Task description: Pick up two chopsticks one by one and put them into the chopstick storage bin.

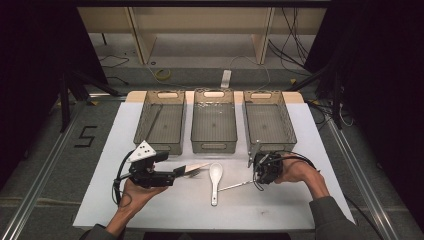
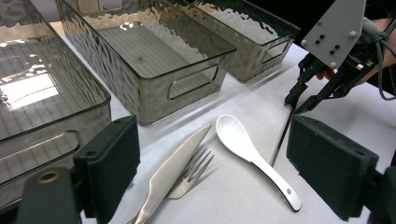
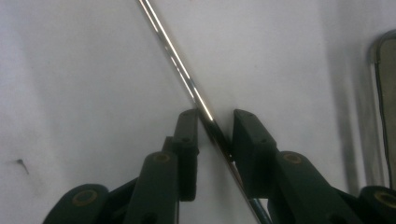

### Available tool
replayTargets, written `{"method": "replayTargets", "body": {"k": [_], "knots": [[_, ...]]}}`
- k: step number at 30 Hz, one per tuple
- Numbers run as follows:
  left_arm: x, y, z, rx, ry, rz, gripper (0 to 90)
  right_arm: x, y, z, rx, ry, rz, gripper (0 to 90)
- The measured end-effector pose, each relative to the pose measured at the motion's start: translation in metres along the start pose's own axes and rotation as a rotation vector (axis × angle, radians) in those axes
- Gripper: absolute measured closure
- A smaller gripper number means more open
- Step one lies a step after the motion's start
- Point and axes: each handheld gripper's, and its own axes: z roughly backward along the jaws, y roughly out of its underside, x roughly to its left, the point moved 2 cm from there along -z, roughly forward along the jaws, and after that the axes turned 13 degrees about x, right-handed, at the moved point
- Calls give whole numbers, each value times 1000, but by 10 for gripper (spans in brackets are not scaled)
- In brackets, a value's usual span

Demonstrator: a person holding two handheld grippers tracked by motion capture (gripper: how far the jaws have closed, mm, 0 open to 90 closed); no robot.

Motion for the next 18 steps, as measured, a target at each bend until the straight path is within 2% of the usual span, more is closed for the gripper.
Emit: {"method": "replayTargets", "body": {"k": [11,16,18], "knots": [[-1,1,-1,14,-11,-6,168,7,2,-1,22,5,43,810],[-1,1,-1,12,-11,-4,168,9,3,1,48,3,65,833],[-1,1,-1,10,-11,-3,168,10,3,0,43,1,61,843]]}}
